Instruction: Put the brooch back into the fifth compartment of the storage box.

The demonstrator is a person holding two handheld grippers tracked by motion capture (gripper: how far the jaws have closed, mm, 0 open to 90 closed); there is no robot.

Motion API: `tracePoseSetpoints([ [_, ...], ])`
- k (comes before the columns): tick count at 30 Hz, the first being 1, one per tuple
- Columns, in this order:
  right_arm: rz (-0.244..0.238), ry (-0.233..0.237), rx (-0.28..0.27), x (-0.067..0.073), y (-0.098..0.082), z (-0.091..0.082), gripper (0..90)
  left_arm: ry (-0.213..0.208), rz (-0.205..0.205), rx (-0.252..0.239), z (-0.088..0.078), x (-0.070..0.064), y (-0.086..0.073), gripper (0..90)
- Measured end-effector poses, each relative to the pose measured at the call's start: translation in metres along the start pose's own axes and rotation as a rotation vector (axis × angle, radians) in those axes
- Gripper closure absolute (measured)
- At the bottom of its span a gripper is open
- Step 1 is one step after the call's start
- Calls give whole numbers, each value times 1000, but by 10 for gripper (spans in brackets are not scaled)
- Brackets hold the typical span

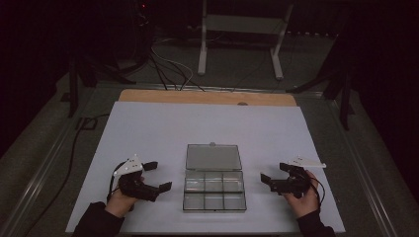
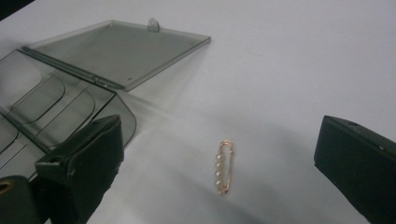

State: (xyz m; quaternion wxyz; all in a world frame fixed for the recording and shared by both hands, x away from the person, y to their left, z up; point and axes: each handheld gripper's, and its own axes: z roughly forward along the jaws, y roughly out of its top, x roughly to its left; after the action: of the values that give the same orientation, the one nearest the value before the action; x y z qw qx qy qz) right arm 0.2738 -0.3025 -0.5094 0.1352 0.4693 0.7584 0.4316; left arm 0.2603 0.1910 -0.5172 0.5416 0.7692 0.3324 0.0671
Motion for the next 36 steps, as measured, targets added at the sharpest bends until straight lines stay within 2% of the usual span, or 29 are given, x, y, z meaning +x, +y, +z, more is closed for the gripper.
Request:
tracePoseSetpoints([
  [2,-4,-4,2,1,0,1,24,4,-1,1,0,1,0,10],
  [3,-2,-17,6,1,0,1,58,4,-3,2,0,1,0,10],
  [8,-12,-15,25,2,1,2,149,-11,-7,3,1,1,0,10],
  [12,-33,-40,49,4,2,5,163,-9,-1,5,1,1,0,10],
  [15,-41,-55,69,6,2,6,225,-20,-2,-2,1,1,0,10],
  [17,-35,-58,74,5,2,7,235,-23,-3,-5,0,1,1,10],
  [28,-32,-100,102,4,5,5,467,-41,-5,-16,-1,2,1,10],
  [30,-43,-111,112,5,5,6,491,-40,-7,-20,-1,3,1,10],
  [36,-38,-94,134,5,4,10,576,-37,-13,-17,-1,4,1,10],
])
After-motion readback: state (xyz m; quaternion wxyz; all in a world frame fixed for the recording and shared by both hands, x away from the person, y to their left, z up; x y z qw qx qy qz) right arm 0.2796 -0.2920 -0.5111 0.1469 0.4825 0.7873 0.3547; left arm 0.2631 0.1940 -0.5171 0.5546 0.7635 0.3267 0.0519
